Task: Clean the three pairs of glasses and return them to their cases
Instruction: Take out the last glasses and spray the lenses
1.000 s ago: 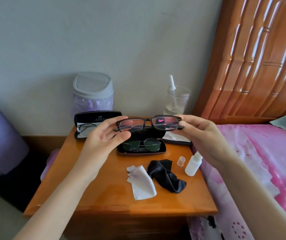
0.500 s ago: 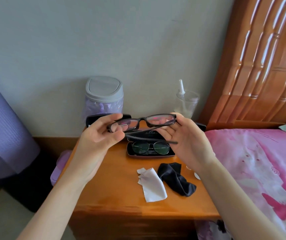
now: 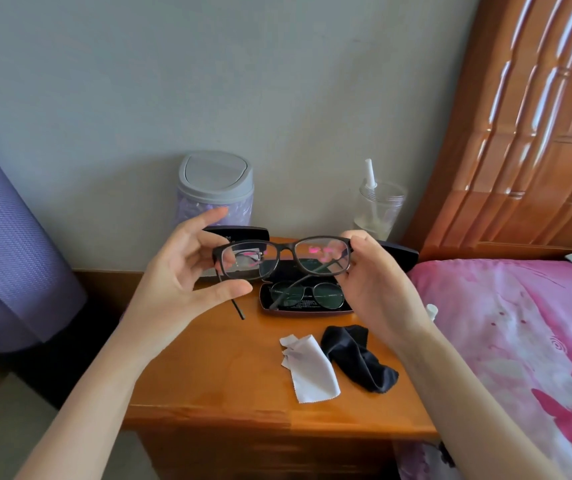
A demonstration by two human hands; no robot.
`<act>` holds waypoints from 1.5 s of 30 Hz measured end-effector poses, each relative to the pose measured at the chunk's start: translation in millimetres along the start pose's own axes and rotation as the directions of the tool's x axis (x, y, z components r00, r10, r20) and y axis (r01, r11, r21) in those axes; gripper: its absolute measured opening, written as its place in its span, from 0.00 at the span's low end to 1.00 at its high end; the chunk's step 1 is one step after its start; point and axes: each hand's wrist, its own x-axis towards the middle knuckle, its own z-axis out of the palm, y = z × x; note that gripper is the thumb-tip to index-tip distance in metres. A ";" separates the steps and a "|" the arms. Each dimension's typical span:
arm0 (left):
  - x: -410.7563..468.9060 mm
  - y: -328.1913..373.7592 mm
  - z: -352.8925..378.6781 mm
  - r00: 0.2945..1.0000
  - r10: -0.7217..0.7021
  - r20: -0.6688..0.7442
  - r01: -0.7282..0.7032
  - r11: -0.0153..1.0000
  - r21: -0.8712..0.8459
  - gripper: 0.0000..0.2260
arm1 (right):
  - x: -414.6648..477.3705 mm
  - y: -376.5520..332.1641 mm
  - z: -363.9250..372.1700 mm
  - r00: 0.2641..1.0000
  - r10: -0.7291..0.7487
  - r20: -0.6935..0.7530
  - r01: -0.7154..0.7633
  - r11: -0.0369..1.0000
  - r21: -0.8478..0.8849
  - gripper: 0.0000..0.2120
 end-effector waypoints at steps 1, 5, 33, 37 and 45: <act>-0.6 1.8 -1.5 1.000 0.018 0.003 -0.018 0.999 0.030 0.39 | -1.4 -1.5 0.3 1.000 -0.011 -0.005 0.011 0.999 -0.042 0.07; -4.3 9.3 -9.1 1.000 0.022 0.019 -0.025 0.984 0.175 0.31 | -7.1 -4.1 -0.8 0.999 -0.049 0.016 0.051 0.978 -0.200 0.07; -22.9 -5.0 0.0 0.999 0.031 -0.032 -0.023 0.973 0.232 0.24 | -91.4 2.7 -77.0 0.780 -0.188 -0.597 -0.345 0.667 -0.660 0.26; -22.3 -5.6 0.8 0.999 0.008 -0.050 0.003 0.976 0.217 0.24 | -92.3 4.7 -74.7 0.812 -0.201 -0.549 -0.310 0.648 -0.696 0.16; -23.1 -7.4 2.7 0.999 0.007 -0.038 0.002 0.970 0.241 0.25 | -93.9 3.3 -65.8 0.843 -0.230 -0.487 -0.235 0.657 -0.716 0.09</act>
